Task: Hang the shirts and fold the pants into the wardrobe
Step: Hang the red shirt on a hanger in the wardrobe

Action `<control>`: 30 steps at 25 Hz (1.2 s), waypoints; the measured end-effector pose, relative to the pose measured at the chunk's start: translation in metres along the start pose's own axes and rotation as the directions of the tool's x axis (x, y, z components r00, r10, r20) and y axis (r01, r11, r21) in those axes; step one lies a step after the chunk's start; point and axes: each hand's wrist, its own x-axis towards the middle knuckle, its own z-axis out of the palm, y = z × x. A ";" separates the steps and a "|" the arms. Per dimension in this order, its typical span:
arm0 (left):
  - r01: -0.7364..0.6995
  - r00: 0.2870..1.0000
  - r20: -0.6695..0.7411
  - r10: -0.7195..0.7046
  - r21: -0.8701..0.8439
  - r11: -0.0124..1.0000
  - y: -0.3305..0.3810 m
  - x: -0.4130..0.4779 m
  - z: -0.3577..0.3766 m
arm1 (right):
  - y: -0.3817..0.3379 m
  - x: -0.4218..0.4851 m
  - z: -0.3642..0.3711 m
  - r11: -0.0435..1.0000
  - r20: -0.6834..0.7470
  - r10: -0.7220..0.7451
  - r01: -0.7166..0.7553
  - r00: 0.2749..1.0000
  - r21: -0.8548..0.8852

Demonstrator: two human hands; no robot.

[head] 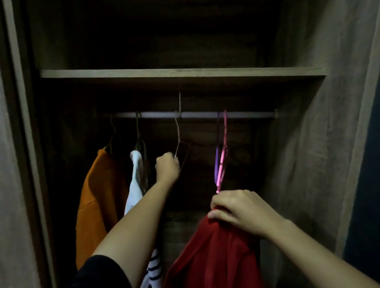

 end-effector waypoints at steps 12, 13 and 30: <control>0.002 0.992 -0.121 -0.040 -0.301 0.954 -0.027 -0.113 -0.064 | -0.060 0.026 -0.007 0.987 0.206 -0.155 0.145 0.966 0.066; -0.010 0.993 -0.112 -0.025 -0.296 0.955 -0.031 -0.120 -0.074 | -0.065 0.026 -0.009 0.984 0.241 -0.179 0.173 0.954 0.049; -0.123 0.992 -0.068 0.103 -0.490 0.863 -0.145 -0.207 -0.210 | -0.102 0.020 -0.006 0.998 0.255 -0.061 0.063 0.965 -0.001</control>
